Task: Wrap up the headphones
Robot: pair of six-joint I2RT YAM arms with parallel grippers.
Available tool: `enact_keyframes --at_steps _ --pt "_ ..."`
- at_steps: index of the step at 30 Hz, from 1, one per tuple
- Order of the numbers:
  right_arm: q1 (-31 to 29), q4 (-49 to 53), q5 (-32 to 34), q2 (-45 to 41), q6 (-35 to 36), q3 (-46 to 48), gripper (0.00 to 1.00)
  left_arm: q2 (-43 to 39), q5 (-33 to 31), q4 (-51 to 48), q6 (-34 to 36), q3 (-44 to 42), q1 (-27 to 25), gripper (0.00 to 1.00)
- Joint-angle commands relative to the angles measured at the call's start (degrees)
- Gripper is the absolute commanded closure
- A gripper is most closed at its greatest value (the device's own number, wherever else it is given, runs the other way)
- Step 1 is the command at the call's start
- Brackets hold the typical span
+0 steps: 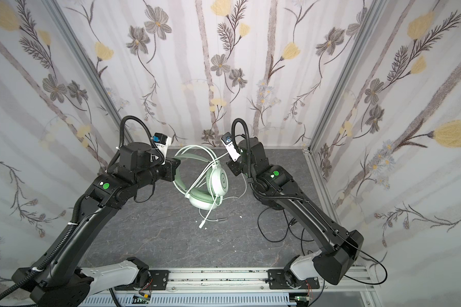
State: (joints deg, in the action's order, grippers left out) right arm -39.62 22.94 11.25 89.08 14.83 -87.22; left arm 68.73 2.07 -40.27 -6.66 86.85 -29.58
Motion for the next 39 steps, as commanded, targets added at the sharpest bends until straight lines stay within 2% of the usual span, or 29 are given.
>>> enact_keyframes --at_steps 1,10,16,33,39 --pt "0.41 -7.67 -2.85 -1.29 -2.55 2.72 0.82 0.4 2.2 3.14 -2.4 1.75 0.07 1.0" --pt "3.46 -15.6 -7.19 -3.69 -5.94 9.7 0.81 1.67 6.38 5.2 -6.23 5.73 0.07 1.0" --pt "6.99 -24.8 -14.09 -4.44 -10.7 14.06 0.78 2.16 8.6 6.78 -8.89 7.74 0.07 1.0" --pt "7.47 -40.45 -21.58 -0.17 -18.47 20.96 0.8 3.2 9.36 9.81 -15.9 17.26 0.05 1.0" --pt "7.37 -42.03 -24.41 1.81 -20.94 22.39 0.83 5.22 9.01 11.1 -18.39 20.94 0.07 1.0"
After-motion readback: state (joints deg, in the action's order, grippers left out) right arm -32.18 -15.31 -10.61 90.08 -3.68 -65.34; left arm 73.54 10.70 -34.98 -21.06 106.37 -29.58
